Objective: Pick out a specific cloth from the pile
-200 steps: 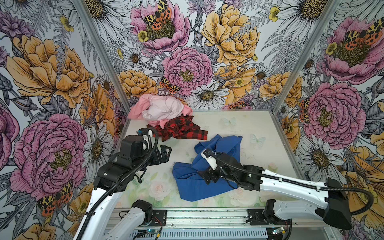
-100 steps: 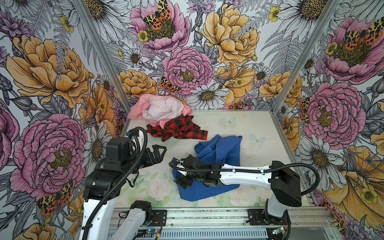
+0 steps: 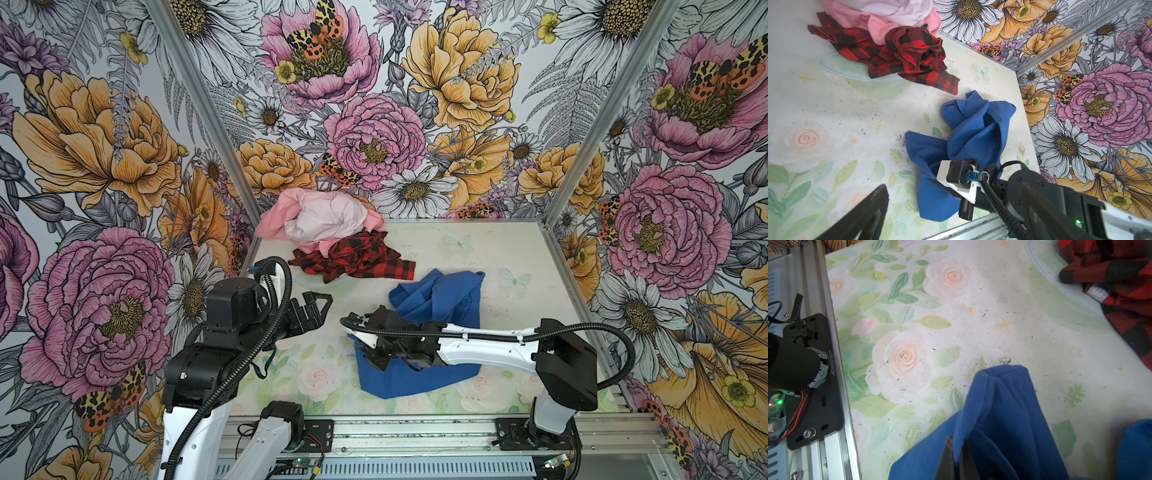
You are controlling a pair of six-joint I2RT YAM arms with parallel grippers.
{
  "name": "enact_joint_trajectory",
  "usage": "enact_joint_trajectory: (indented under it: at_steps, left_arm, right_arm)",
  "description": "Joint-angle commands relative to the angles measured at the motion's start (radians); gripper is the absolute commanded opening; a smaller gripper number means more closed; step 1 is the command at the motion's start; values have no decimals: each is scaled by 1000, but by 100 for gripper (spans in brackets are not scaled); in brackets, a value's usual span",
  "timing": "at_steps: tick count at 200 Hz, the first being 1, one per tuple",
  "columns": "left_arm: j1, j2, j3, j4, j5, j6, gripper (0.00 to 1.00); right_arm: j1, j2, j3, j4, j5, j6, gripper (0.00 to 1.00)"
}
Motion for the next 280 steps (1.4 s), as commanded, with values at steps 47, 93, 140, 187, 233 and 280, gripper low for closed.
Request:
enact_joint_trajectory:
  at_steps: [47,93,140,187,233,280]
  left_arm:
    - [9,-17,-71,120,33,-7,99]
    - [-29,-28,-141,196,116,-14,99]
    - [-221,-12,-145,258,55,-36,99]
    - [-374,60,-137,308,-48,-45,99]
    - [-418,103,-126,315,-56,-17,99]
    - [-417,115,-141,318,-50,8,99]
  right_arm:
    - [-232,-387,65,-19,171,113,0]
    - [-380,-365,2,-120,734,158,0]
    - [-409,-262,-83,-170,773,268,0]
    - [-415,-233,-115,-266,714,334,5]
    - [-397,-432,-184,-299,702,350,73]
    - [-309,-599,-207,-337,605,130,90]
